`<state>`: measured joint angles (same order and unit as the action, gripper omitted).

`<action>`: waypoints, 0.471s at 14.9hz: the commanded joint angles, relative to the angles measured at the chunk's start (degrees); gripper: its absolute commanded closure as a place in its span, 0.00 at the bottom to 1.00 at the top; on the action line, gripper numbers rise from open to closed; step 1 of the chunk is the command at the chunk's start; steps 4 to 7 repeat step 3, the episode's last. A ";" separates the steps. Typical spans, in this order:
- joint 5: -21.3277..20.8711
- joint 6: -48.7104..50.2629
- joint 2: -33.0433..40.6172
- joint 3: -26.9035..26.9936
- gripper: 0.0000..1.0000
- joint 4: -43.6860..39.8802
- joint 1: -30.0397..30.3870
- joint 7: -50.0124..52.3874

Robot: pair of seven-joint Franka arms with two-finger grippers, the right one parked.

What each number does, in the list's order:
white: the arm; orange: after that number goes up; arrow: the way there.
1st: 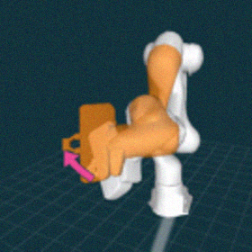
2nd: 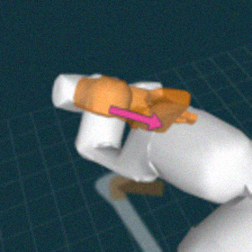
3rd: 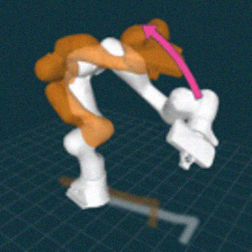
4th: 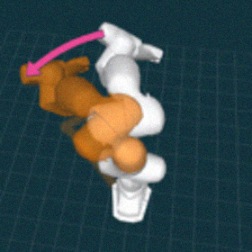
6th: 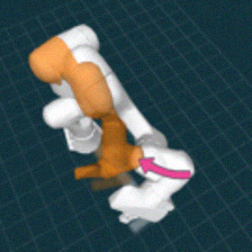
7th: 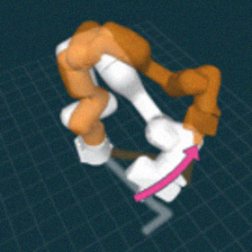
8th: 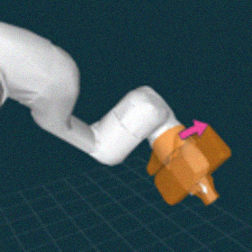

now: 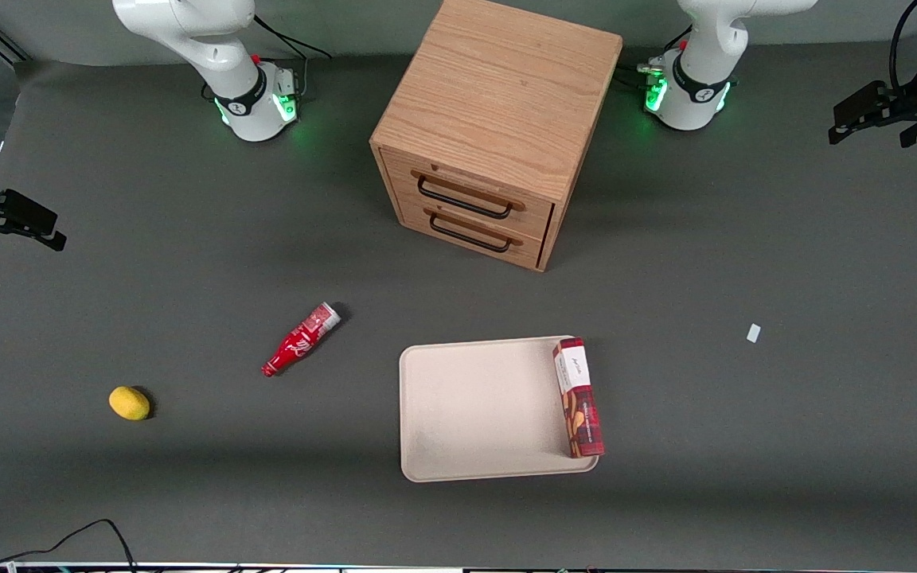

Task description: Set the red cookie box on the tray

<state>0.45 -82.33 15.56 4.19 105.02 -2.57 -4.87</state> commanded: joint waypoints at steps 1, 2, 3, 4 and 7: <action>-1.07 2.61 -3.51 0.03 0.00 -5.69 -0.77 0.04; -1.07 2.79 -4.57 0.03 0.00 -7.01 -0.77 -0.48; -1.07 3.31 -5.19 0.03 0.00 -7.98 -0.77 -0.58; -1.07 3.31 -5.19 0.03 0.00 -7.98 -0.77 -0.58; -1.07 3.31 -5.19 0.03 0.00 -7.98 -0.77 -0.58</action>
